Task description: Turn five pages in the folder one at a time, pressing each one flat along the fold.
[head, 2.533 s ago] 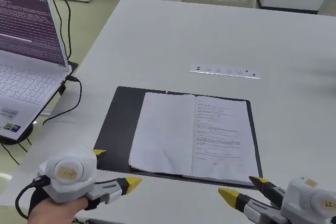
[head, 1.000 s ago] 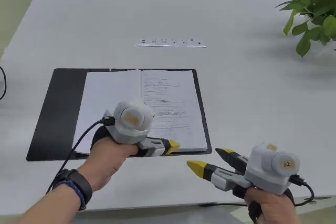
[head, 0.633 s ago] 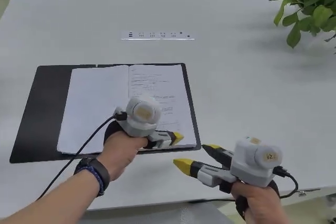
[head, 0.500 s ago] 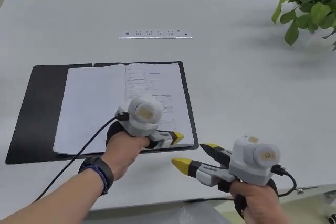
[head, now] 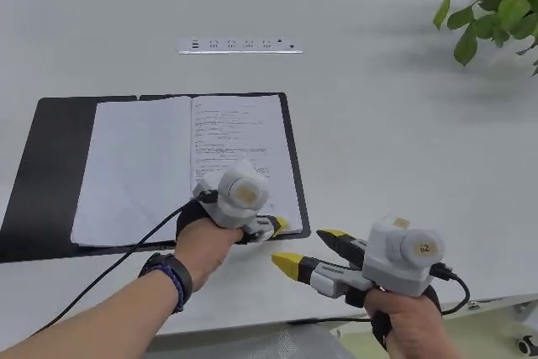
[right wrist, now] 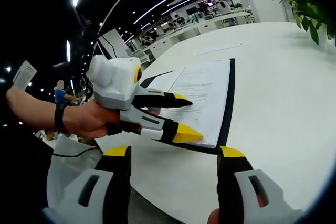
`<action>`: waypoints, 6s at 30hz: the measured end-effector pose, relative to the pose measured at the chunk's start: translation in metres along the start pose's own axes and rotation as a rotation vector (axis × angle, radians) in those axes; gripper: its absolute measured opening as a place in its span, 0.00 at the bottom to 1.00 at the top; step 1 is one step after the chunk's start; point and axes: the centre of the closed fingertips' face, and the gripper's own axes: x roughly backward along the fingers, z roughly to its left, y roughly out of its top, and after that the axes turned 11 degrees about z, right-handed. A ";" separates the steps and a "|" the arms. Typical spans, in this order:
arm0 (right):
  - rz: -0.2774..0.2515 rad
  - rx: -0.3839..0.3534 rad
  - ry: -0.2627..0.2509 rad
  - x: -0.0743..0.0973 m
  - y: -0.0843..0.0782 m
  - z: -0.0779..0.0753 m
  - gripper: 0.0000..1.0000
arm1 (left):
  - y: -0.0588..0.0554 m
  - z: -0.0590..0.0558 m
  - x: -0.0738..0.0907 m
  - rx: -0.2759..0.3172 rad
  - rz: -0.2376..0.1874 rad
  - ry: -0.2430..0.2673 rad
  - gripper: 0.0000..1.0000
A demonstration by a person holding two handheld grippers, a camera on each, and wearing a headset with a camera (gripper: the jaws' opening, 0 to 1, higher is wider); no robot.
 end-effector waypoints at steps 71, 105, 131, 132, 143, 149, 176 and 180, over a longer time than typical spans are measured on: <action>-0.111 -0.154 0.181 -0.067 0.073 -0.034 0.00 | -0.016 0.019 0.046 0.122 -0.075 -0.053 0.53; -0.210 -0.188 0.210 -0.074 0.114 0.024 0.00 | -0.073 0.089 0.156 0.288 -0.192 0.139 0.63; -0.208 -0.168 0.257 -0.097 0.127 0.074 0.00 | -0.105 0.113 0.196 0.333 -0.219 0.197 0.68; -0.208 -0.171 0.262 -0.099 0.128 0.076 0.00 | -0.107 0.115 0.198 0.338 -0.220 0.201 0.68; -0.177 -0.162 0.298 -0.120 0.128 0.103 0.00 | -0.128 0.124 0.213 0.402 -0.233 0.232 0.70; -0.154 -0.160 0.319 -0.131 0.125 0.119 0.00 | -0.142 0.128 0.226 0.439 -0.249 0.265 0.71; -0.077 -0.208 0.407 -0.190 0.117 0.169 0.00 | -0.174 0.143 0.254 0.413 -0.221 0.310 0.72; -0.067 -0.217 0.420 -0.201 0.116 0.175 0.00 | -0.177 0.149 0.262 0.419 -0.225 0.311 0.72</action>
